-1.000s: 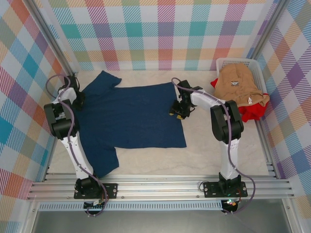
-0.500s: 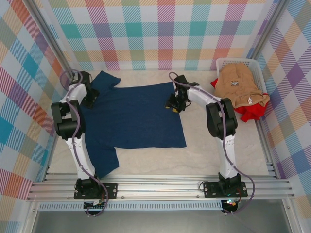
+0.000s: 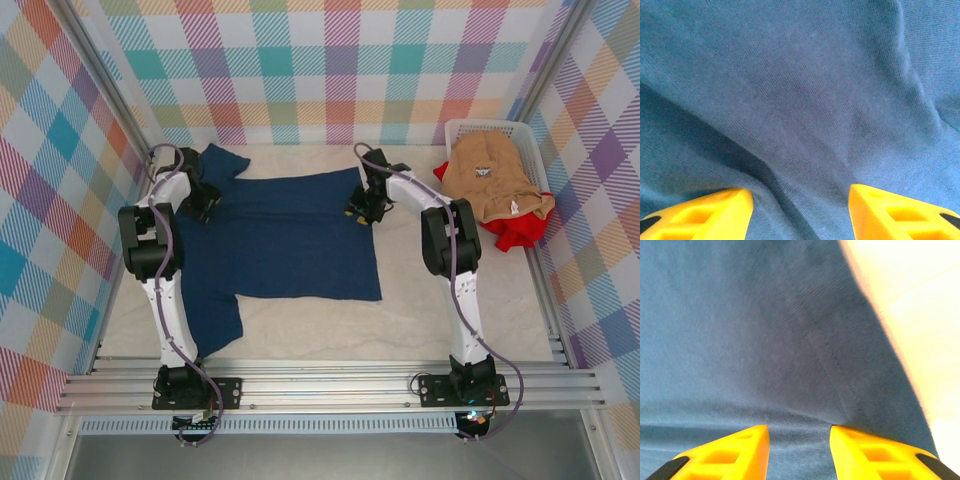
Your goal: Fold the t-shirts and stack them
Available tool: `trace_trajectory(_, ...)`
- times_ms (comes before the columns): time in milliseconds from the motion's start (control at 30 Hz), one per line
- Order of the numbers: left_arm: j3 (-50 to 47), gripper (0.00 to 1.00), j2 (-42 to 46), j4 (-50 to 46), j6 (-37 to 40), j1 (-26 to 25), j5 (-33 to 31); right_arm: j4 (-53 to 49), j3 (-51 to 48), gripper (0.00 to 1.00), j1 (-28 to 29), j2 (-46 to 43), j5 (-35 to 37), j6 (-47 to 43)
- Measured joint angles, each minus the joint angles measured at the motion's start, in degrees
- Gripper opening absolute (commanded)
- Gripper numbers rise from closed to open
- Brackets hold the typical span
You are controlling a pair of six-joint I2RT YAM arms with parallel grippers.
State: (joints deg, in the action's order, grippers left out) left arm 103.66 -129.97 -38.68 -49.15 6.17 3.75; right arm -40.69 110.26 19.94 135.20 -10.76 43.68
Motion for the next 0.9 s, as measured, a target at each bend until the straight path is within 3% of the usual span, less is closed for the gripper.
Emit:
trace_trajectory(333,3.7,0.63,-2.0,-0.4,1.7,-1.2,0.7,-2.6,5.9,0.46,-1.6,2.9,-2.1,-3.2)
trace_trajectory(467,0.5,0.66,1.7,-2.5,3.7,-2.3,-3.4,-3.8,5.5,0.49,-1.6,1.7,-0.2,-5.6)
trace_trajectory(567,-6.4,0.66,10.7,-6.9,3.5,-3.5,-8.2,-4.1,1.1,0.49,-1.6,-3.2,2.0,-5.7)
trace_trajectory(700,-21.4,0.62,31.1,-11.6,-0.9,-8.4,-13.2,-3.5,-11.0,0.46,-1.6,-16.3,2.7,-2.5)
trace_trajectory(800,-36.2,0.58,46.1,-14.9,-5.6,-13.4,-13.2,-2.9,-20.6,0.46,-1.6,-25.2,0.1,0.7)
trace_trajectory(900,-51.3,0.58,55.7,-18.2,-10.5,-14.8,-11.1,-2.2,-28.8,0.44,-1.6,-29.4,-4.6,2.6)
